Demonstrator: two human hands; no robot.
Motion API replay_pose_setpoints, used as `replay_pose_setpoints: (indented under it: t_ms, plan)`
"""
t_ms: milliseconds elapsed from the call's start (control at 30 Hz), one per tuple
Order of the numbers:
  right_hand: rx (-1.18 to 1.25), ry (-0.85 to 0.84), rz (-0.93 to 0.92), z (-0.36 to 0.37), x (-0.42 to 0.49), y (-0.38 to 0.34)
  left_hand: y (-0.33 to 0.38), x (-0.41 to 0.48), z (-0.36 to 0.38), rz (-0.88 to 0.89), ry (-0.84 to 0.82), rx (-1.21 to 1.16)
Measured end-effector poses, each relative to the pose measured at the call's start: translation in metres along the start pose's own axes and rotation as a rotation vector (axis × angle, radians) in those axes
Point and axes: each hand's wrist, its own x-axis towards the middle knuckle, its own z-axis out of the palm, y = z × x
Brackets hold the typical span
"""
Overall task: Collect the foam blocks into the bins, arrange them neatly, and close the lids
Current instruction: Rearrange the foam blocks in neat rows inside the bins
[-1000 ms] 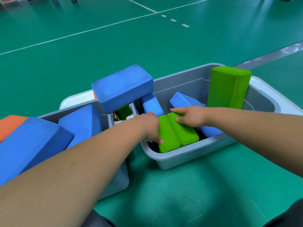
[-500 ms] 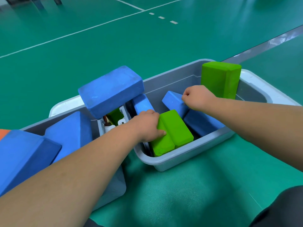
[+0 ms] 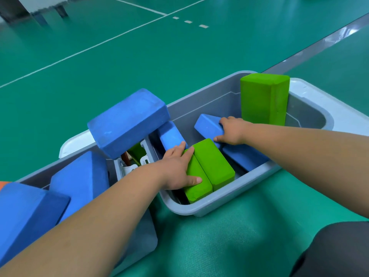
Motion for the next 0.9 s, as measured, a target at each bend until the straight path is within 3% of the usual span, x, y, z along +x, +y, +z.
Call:
replay_pose_setpoints:
  t_ms: [200,633,900]
  plan:
    - [0.171,0.12,-0.088,-0.013,0.008,0.013,-0.001,0.002,0.002,0.001,0.0,0.015]
    - [0.044,0.269,-0.008,-0.011,-0.004,0.02,0.002,0.0,-0.001,0.003,0.004,0.003]
    - [0.254,0.564,-0.142,-0.046,-0.028,-0.008,0.003,0.0,-0.002,0.0,0.003,0.012]
